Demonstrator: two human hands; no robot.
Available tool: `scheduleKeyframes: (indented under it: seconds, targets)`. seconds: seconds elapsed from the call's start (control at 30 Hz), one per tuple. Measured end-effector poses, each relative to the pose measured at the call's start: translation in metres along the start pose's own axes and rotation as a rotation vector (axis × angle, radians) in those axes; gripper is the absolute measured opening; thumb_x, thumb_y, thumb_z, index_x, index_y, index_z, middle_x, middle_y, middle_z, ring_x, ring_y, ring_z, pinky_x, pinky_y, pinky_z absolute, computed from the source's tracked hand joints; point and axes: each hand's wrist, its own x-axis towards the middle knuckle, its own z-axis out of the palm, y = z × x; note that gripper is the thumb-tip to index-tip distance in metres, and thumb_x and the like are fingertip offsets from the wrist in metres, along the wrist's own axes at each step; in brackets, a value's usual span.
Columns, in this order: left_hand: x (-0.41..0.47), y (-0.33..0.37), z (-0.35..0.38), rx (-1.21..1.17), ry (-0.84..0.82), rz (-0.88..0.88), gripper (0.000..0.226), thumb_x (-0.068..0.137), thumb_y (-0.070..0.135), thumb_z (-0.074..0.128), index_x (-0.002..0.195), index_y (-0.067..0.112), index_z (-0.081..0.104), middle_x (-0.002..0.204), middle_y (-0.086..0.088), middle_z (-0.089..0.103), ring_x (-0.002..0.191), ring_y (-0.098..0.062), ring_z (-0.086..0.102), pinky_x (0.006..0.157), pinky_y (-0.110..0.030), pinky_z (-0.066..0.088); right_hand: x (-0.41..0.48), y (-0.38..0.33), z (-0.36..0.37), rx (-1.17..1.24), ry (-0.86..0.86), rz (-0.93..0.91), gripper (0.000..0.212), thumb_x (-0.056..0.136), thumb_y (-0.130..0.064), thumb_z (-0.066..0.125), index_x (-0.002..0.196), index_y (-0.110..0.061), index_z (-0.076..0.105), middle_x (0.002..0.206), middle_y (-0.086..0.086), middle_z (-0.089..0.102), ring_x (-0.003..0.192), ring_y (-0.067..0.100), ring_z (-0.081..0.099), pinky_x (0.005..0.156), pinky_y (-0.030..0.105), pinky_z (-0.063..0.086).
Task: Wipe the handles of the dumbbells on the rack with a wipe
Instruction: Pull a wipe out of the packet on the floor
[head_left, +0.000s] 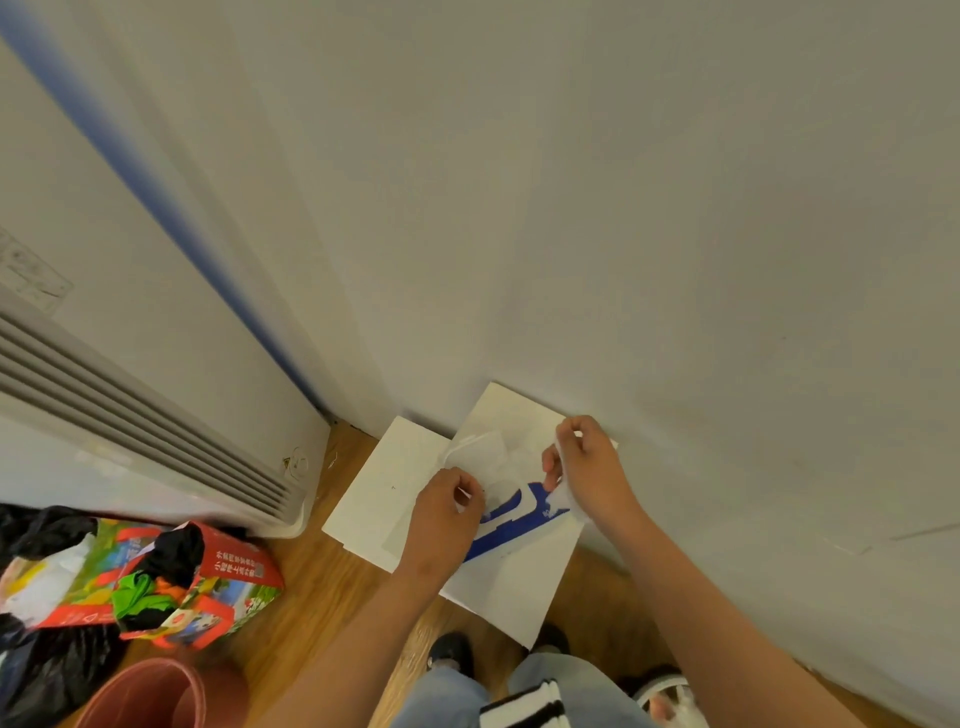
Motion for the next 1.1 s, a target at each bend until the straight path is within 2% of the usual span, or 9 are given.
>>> scheduleKeyframes:
  seconds: [0.3, 0.47, 0.63, 0.7, 0.77, 0.83, 0.97, 1.03, 1.1]
  targets:
    - [0.001, 0.015, 0.024, 0.252, -0.111, 0.237, 0.016, 0.099, 0.018, 0.051, 0.106, 0.016, 0.065, 0.111, -0.002, 0.064, 0.090, -0.009, 0.053, 0.103, -0.023, 0.044, -0.012, 0.031, 0.002, -0.057, -0.016, 0.043, 0.016, 0.104, -0.020, 0.035, 0.103, -0.010, 0.048, 0.064, 0.001, 0.061, 0.045, 0.008, 0.053, 0.054, 0.014, 0.048]
    - [0.000, 0.003, 0.023, 0.445, -0.160, 0.398, 0.031, 0.101, 0.018, 0.047, 0.129, 0.024, 0.058, 0.132, 0.004, 0.053, 0.117, -0.011, 0.053, 0.109, -0.022, 0.038, -0.014, 0.036, 0.003, -0.061, -0.026, 0.071, 0.016, 0.105, -0.021, 0.035, 0.100, -0.012, 0.047, 0.067, 0.001, 0.061, 0.051, 0.013, 0.055, 0.054, 0.013, 0.047]
    - [0.002, 0.004, 0.020, 0.559, -0.183, 0.491, 0.036, 0.101, 0.018, 0.047, 0.135, 0.027, 0.052, 0.137, 0.005, 0.049, 0.123, -0.012, 0.048, 0.113, -0.025, 0.034, -0.012, 0.036, 0.006, -0.090, -0.052, 0.091, 0.017, 0.105, -0.021, 0.033, 0.099, -0.012, 0.047, 0.069, 0.001, 0.060, 0.050, 0.011, 0.054, 0.054, 0.011, 0.046]
    - [-0.002, 0.005, 0.016, 0.547, -0.121, 0.522, 0.034, 0.099, 0.016, 0.051, 0.131, 0.025, 0.057, 0.135, 0.003, 0.051, 0.122, -0.016, 0.051, 0.112, -0.028, 0.038, -0.012, 0.033, 0.006, -0.088, -0.063, 0.087, 0.016, 0.105, -0.021, 0.033, 0.100, -0.012, 0.046, 0.070, 0.002, 0.060, 0.050, 0.011, 0.053, 0.054, 0.010, 0.045]
    - [-0.004, 0.007, 0.012, 0.461, 0.082, 0.570, 0.025, 0.093, 0.016, 0.060, 0.117, 0.019, 0.067, 0.126, -0.003, 0.060, 0.115, -0.025, 0.060, 0.103, -0.036, 0.048, -0.012, 0.031, 0.006, -0.080, -0.067, 0.078, 0.017, 0.104, -0.021, 0.034, 0.101, -0.011, 0.047, 0.070, 0.003, 0.061, 0.050, 0.010, 0.053, 0.053, 0.010, 0.045]
    - [0.001, 0.010, 0.006, 0.384, 0.259, 0.576, 0.025, 0.093, 0.024, 0.058, 0.115, 0.018, 0.068, 0.126, -0.006, 0.062, 0.115, -0.028, 0.060, 0.102, -0.037, 0.042, -0.011, 0.029, 0.006, -0.067, -0.075, 0.078, 0.016, 0.104, -0.022, 0.035, 0.102, -0.011, 0.047, 0.071, 0.003, 0.061, 0.050, 0.010, 0.053, 0.053, 0.011, 0.046]
    - [0.002, 0.025, -0.005, 0.316, 0.183, 0.365, 0.040, 0.099, 0.029, 0.050, 0.139, 0.024, 0.049, 0.143, 0.000, 0.049, 0.132, -0.021, 0.045, 0.111, -0.028, 0.030, -0.013, 0.029, 0.010, -0.063, -0.103, 0.088, 0.013, 0.103, -0.023, 0.039, 0.102, -0.013, 0.048, 0.073, 0.002, 0.061, 0.051, 0.011, 0.055, 0.054, 0.012, 0.048]
    - [-0.002, 0.026, -0.006, 0.290, 0.130, 0.390, 0.036, 0.101, 0.029, 0.044, 0.136, 0.026, 0.051, 0.133, 0.004, 0.057, 0.122, -0.010, 0.049, 0.102, -0.012, 0.031, -0.014, 0.030, 0.010, -0.044, -0.099, 0.094, 0.014, 0.103, -0.023, 0.039, 0.101, -0.013, 0.048, 0.073, 0.003, 0.062, 0.051, 0.011, 0.056, 0.054, 0.013, 0.049]
    - [-0.007, 0.017, -0.001, 0.334, 0.038, 0.415, 0.035, 0.103, 0.029, 0.037, 0.135, 0.026, 0.052, 0.131, 0.007, 0.059, 0.116, -0.006, 0.051, 0.098, -0.008, 0.032, -0.013, 0.030, 0.009, -0.032, -0.088, 0.104, 0.015, 0.104, -0.022, 0.038, 0.100, -0.011, 0.049, 0.072, 0.004, 0.063, 0.050, 0.010, 0.055, 0.053, 0.013, 0.048]
